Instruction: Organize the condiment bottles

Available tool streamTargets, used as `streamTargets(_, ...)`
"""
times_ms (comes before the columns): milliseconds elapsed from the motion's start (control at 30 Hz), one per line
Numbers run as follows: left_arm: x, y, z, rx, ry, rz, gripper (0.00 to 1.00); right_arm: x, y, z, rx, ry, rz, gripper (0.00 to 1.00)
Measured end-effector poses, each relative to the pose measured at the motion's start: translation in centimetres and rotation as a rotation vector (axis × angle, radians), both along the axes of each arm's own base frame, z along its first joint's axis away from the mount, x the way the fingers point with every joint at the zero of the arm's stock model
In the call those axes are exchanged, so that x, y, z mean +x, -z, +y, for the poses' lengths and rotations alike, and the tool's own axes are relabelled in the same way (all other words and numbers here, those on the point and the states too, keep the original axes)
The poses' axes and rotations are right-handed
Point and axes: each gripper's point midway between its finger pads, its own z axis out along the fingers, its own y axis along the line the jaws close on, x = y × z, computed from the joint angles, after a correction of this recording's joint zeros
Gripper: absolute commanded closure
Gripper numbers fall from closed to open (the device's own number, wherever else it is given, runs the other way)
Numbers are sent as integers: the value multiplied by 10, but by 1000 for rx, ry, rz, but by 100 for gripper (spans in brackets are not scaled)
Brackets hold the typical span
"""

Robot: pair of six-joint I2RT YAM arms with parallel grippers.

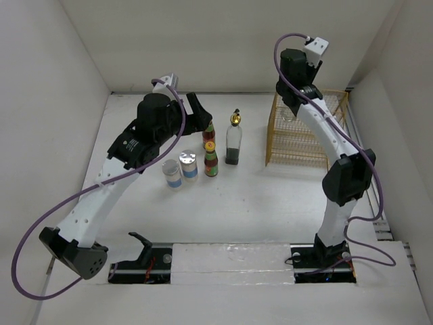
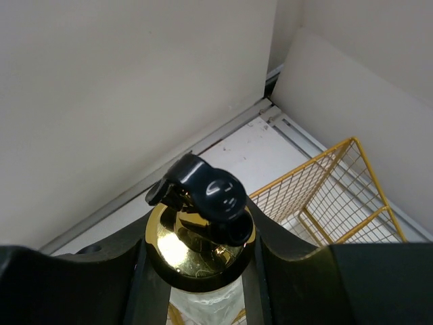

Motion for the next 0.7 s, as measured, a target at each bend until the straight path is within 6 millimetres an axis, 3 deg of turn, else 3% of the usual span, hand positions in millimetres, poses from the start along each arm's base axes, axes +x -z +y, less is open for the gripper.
streamTargets(300,-1,9,-1,6,5,21,22,-6,57,-8,27,14,83,100)
streamTargets(400,-1,10,-1,6,5,24,22,-7,71,-10,49,11,105,91)
streamTargets(567,-2,10,-2,-1,8,28,22,-8,76,-13,74,14,103,54)
streamTargets(633,-2,10,-2,-2,9,28,22,-8,75,-13,88,8,95,45)
streamTargets(700,-2,10,-2,-2,9,28,22,-8,72,-11,100,-4,87,26)
